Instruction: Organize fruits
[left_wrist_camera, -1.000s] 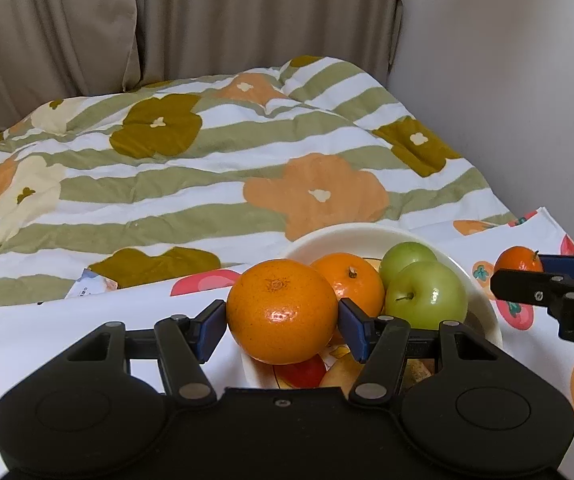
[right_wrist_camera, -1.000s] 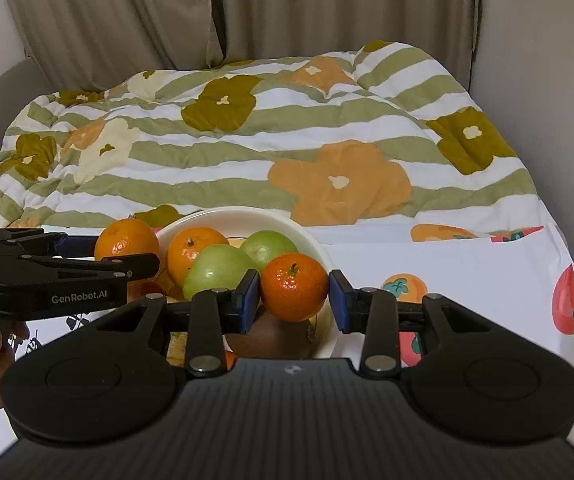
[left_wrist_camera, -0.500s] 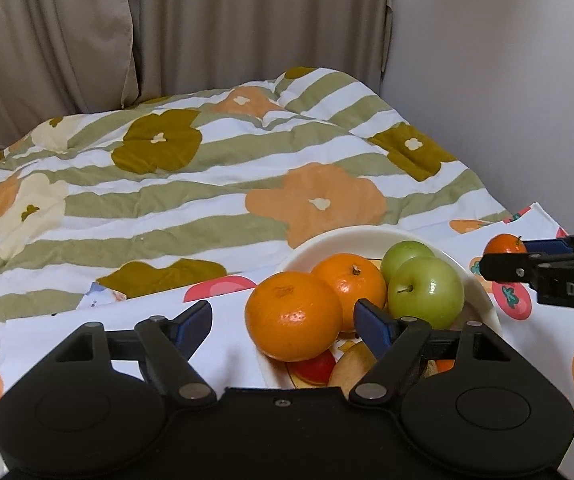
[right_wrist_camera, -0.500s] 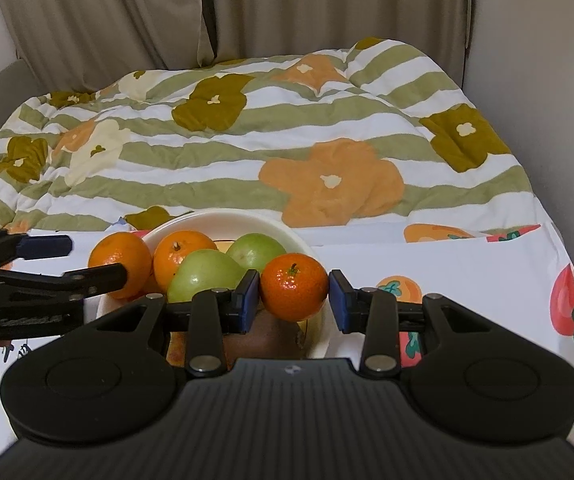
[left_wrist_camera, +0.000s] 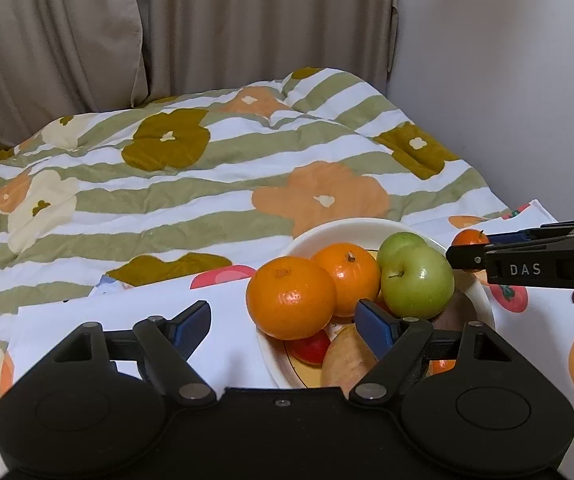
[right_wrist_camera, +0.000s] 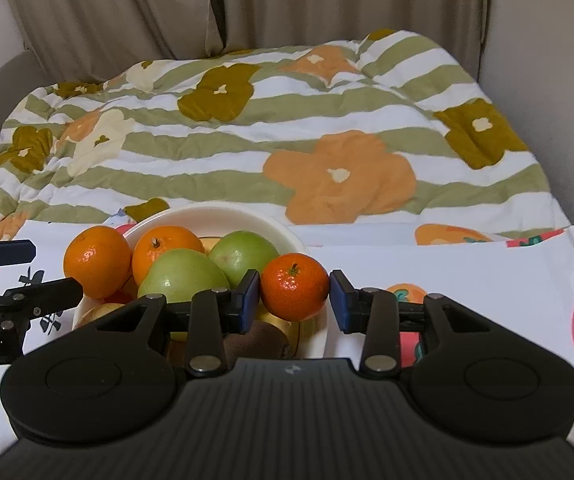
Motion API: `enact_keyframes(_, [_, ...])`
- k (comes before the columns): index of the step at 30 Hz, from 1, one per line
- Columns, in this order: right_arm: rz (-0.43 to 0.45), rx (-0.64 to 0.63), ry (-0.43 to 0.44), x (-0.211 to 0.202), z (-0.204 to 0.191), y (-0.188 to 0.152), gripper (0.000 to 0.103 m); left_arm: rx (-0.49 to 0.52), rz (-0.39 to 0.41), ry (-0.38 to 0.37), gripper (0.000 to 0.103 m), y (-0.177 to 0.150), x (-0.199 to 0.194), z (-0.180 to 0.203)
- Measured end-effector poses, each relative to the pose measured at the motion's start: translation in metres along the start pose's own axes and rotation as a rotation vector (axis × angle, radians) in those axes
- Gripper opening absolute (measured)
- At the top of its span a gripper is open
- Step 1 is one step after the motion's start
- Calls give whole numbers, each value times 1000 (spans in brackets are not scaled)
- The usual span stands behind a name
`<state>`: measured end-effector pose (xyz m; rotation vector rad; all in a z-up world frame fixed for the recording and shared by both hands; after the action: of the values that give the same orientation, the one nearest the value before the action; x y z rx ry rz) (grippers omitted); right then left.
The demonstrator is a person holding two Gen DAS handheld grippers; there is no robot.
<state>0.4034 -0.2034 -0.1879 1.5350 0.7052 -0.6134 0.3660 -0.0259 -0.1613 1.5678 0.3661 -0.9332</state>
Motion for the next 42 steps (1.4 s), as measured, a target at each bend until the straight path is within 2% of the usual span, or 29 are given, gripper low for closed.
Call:
enact_keyframes(1, [-1,0,15,0,-1,0,61,-1,1,4,83,0,0,0])
enact_keyframes(2, [4,3,23,0,-1,0,71,-3,1,8,83,0,-1,1])
enact_keyframes(5, [27,6,1,-5,6,-1,89,-12,5,18,83,-2,-4,2])
enact_keyframes(15, [38,-7,42,-24,13,-4,90,-39,30,61,83,-2,-18,13])
enact_keyframes(22, [53,-45,50,-51,11,0,90,-74,76,112,83,1,-49,21])
enact_keyframes(25, [78,-41,51,-72,10,0,100,-92,100,129,83,1,-67,24])
enact_keyframes(34, [137,-44,-23,-149,4,-14,101,-132,169,149,87,-12,-138,34])
enact_keyframes(42, [216,-56,-112,-225,-6,-44,103,-106,236,156,99,-29,-201,46])
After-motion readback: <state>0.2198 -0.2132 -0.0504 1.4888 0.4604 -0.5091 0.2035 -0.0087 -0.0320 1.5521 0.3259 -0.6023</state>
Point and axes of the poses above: each gripper's, at about its wrist camera, not at the fingertips, and x roughly the way its jaws point, z to its right, y to its top, the point moved 10 cm from there along x, roughly the way its jaws point, and after that the axes turned 3 degrees about -y, right-handed, at the moved point
